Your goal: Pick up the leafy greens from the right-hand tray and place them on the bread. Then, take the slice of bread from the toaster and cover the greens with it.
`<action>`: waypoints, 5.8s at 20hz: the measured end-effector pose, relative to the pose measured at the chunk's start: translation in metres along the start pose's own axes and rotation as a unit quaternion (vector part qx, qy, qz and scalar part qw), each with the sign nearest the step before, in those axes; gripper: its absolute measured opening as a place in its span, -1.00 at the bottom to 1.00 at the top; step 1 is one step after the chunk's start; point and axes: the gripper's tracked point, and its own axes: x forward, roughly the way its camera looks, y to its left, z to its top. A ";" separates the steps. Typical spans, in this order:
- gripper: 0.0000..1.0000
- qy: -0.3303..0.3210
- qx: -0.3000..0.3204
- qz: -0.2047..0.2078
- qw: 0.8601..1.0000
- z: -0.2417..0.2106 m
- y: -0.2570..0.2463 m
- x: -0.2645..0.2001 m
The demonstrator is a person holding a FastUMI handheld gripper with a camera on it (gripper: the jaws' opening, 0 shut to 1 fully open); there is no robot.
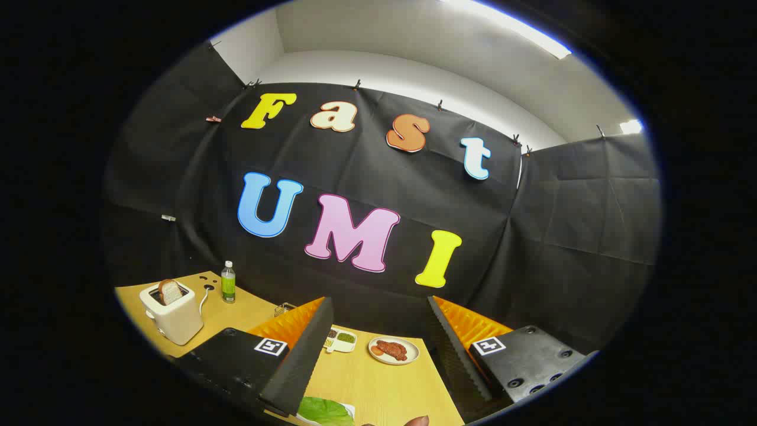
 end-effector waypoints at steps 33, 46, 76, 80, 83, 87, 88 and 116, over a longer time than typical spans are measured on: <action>0.95 0.218 0.056 0.202 0.953 -0.144 0.069 -0.029; 0.73 0.426 0.013 0.276 0.862 -0.362 0.109 -0.054; -0.87 0.437 0.056 0.291 0.849 -0.366 0.122 -0.030; -0.87 0.409 0.064 0.306 0.857 -0.324 0.136 -0.028; -0.87 0.391 0.067 0.325 0.859 -0.294 0.159 -0.027; -0.87 0.380 0.061 0.357 0.851 -0.268 0.200 -0.032; -0.87 0.380 0.061 0.364 0.848 -0.264 0.210 -0.033; 0.81 0.381 0.064 0.322 0.864 -0.276 0.301 0.005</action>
